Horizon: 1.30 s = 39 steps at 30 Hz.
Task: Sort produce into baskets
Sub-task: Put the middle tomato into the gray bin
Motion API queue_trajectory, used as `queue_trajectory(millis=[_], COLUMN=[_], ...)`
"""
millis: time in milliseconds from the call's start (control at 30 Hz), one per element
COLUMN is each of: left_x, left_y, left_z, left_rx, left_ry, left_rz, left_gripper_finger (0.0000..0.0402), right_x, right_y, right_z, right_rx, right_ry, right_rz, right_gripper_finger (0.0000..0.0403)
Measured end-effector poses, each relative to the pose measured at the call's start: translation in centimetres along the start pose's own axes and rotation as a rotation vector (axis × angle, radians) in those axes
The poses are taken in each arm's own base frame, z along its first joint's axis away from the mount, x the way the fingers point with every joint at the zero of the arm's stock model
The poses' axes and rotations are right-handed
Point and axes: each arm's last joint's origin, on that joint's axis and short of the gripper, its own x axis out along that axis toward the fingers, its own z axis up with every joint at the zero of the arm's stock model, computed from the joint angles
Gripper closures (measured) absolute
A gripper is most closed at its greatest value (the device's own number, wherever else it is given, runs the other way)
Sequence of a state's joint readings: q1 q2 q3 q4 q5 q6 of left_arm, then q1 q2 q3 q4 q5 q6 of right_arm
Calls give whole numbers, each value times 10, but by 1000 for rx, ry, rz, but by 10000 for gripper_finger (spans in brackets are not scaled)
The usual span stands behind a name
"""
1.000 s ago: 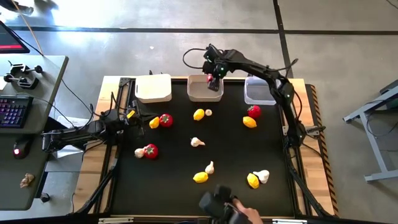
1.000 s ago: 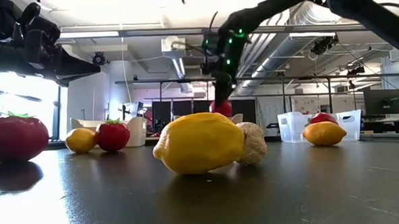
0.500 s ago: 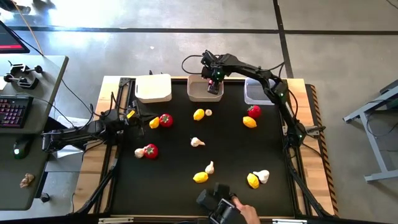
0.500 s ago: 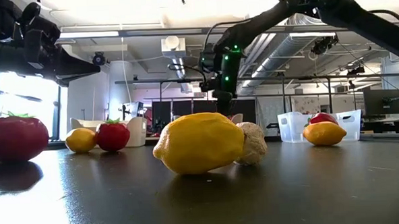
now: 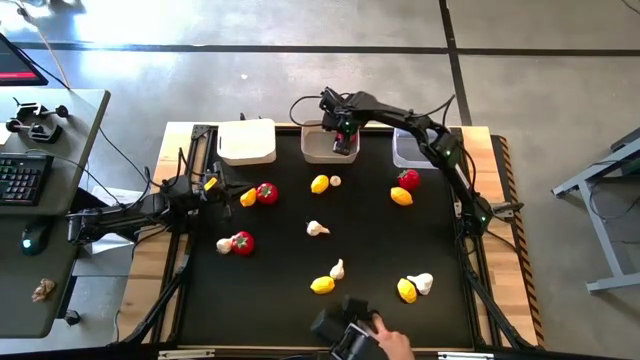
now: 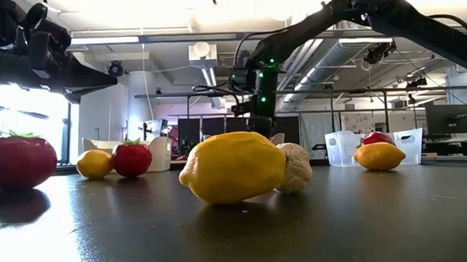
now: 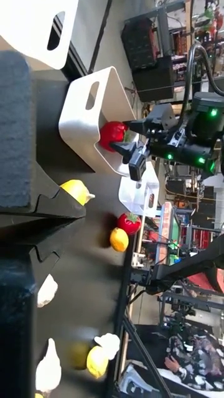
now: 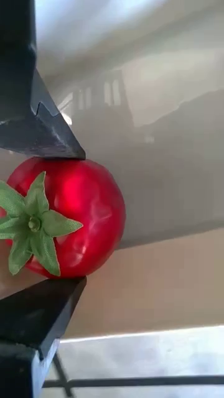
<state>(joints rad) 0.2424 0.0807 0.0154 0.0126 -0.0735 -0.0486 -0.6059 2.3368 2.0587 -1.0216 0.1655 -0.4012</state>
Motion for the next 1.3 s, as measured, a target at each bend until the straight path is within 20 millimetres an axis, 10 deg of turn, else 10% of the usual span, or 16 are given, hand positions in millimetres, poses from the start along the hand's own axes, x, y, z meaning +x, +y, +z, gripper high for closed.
queue_trajectory(millis=[633, 1300], left_x=[0, 0], left_y=[-1, -1], left_z=[0, 0], left_rx=[26, 51], left_ry=[5, 5], left_rz=[-18, -21], left_gripper_finger=[402, 402], right_x=[-16, -112], right_y=[22, 34], right_z=[4, 20], right_rx=[-63, -38], right_ry=[75, -330], right_rz=[-127, -91], right_gripper_finger=[109, 169])
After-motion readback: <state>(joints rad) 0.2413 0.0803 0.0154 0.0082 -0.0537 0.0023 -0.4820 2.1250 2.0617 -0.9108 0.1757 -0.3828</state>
